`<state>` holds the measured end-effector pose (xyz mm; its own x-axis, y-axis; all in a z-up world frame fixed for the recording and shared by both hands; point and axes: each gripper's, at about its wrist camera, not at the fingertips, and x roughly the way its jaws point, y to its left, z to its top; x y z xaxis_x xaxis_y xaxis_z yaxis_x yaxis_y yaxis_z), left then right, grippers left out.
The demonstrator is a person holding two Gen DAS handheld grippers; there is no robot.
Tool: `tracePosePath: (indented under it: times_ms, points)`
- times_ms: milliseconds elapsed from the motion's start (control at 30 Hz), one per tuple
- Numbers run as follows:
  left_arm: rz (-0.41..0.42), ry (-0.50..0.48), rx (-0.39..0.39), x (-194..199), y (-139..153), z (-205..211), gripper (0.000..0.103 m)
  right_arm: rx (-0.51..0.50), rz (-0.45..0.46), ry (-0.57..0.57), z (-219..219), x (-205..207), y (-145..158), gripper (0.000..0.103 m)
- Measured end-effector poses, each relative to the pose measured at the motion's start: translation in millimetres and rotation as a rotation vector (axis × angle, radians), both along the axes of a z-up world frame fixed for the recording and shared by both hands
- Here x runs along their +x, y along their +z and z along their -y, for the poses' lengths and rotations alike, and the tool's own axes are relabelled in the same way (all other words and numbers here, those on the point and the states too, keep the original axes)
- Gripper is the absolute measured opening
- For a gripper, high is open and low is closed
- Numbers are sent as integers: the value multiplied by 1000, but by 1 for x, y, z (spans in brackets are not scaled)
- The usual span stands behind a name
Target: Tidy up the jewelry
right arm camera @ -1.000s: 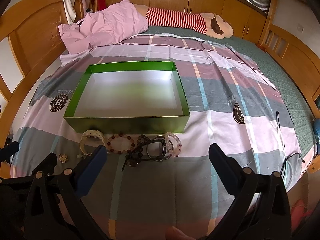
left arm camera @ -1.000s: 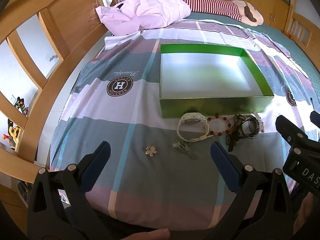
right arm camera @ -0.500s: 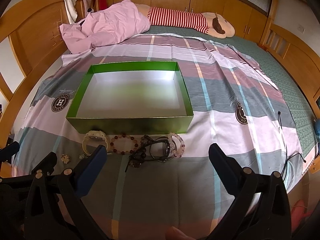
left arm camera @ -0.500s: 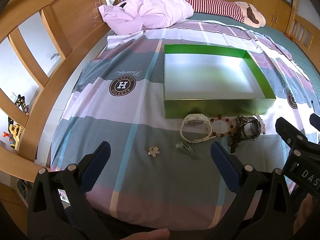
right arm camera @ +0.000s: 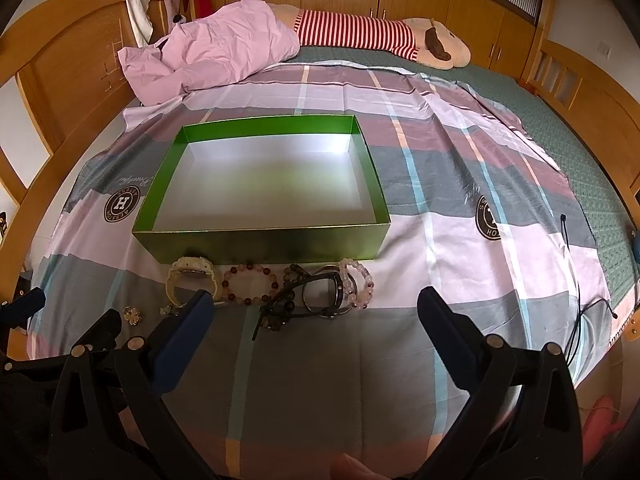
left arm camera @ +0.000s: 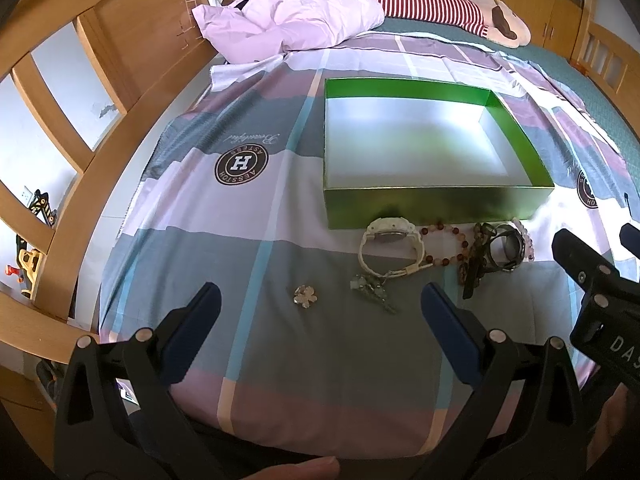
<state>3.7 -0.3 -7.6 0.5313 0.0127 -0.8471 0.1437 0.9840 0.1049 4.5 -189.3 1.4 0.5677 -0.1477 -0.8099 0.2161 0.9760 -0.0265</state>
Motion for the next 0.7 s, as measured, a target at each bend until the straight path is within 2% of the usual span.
tracePosePath:
  times_ms: [700]
  points:
    - [-35,-14,20,2,-11,9,99,17,-9,-14,10,0,-6,100]
